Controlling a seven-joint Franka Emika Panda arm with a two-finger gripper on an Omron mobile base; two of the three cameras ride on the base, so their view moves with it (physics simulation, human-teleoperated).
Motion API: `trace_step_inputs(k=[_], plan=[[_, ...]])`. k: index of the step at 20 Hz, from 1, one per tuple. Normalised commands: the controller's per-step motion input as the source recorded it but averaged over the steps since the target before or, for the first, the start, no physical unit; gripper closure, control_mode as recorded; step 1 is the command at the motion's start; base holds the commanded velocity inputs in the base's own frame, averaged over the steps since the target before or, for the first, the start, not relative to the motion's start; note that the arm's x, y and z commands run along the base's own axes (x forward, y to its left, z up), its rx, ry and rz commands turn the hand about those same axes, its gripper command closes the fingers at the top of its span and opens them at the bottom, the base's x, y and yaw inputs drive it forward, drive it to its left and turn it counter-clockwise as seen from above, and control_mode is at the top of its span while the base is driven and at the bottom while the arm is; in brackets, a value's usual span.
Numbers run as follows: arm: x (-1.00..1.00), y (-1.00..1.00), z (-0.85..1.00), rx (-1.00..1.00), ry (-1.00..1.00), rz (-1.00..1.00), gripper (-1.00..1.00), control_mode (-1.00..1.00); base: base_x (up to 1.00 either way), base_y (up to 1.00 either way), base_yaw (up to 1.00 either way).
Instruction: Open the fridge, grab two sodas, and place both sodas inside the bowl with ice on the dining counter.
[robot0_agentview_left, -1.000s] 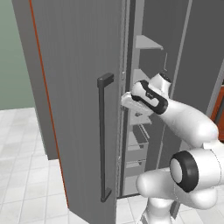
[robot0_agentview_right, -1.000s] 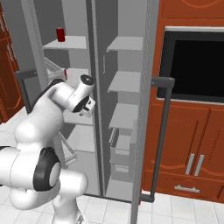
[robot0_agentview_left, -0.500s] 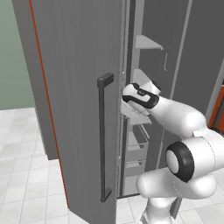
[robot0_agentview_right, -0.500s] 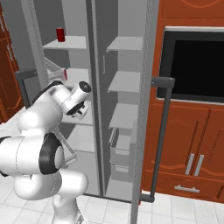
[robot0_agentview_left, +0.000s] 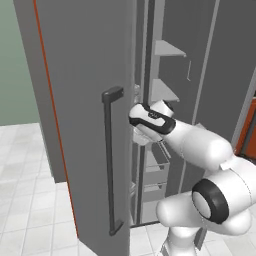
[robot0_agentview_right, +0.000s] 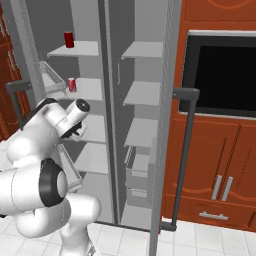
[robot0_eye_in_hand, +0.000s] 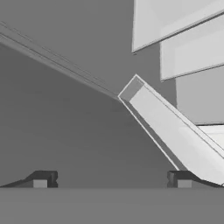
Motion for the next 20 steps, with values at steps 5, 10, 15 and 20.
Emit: trace_step_inputs(k=[5, 10, 15, 20], plan=[[-0.53, 0.64, -0.12, 0.0, -0.04, 0.11, -1.0, -1.0, 0.0, 0.0, 0.0], [-0.51, 0.68, -0.09, 0.0, -0.02, 0.11, -1.0, -1.0, 0.0, 0.0, 0.0], [-0.45, 0.7, -0.07, 0.0, -0.01, 0.09, -1.0, -1.0, 0.0, 0.0, 0.0], [-0.33, 0.69, 0.0, 0.0, 0.0, 0.06, -1.0, -1.0, 0.0, 0.0, 0.0]])
